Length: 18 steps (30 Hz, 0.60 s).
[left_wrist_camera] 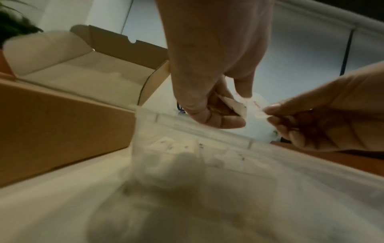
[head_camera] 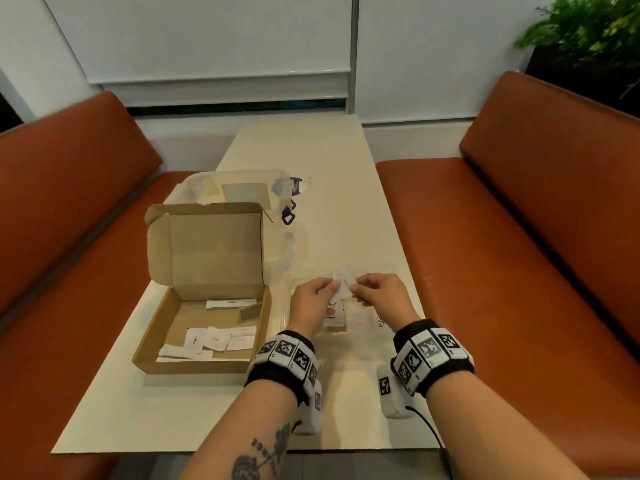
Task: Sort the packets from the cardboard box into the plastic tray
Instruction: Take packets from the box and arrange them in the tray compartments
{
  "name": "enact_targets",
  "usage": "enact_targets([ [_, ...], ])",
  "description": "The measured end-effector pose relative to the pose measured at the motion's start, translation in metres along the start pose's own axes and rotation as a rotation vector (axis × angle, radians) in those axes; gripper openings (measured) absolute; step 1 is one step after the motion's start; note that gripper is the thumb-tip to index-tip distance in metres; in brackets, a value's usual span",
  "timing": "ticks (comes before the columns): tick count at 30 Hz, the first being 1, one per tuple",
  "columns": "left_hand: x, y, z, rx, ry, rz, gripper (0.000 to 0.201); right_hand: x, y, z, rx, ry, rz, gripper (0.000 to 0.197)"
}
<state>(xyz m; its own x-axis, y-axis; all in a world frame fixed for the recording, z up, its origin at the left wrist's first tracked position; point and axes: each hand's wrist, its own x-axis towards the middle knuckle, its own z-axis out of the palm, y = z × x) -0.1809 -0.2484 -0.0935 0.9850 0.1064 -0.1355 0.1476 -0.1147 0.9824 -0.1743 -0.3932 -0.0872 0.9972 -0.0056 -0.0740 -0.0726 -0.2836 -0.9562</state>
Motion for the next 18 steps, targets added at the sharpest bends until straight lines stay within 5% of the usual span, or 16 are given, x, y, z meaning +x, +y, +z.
enact_targets([
  [10, -0.003, -0.019, -0.007, 0.105, 0.085, -0.022, 0.006, 0.009, 0.002, -0.012, -0.318, -0.127, -0.057, 0.006],
  [18, 0.003, -0.026, -0.008, 0.194, 0.143, 0.006, 0.028, 0.007, 0.004, -0.012, -0.784, -0.309, 0.013, 0.007],
])
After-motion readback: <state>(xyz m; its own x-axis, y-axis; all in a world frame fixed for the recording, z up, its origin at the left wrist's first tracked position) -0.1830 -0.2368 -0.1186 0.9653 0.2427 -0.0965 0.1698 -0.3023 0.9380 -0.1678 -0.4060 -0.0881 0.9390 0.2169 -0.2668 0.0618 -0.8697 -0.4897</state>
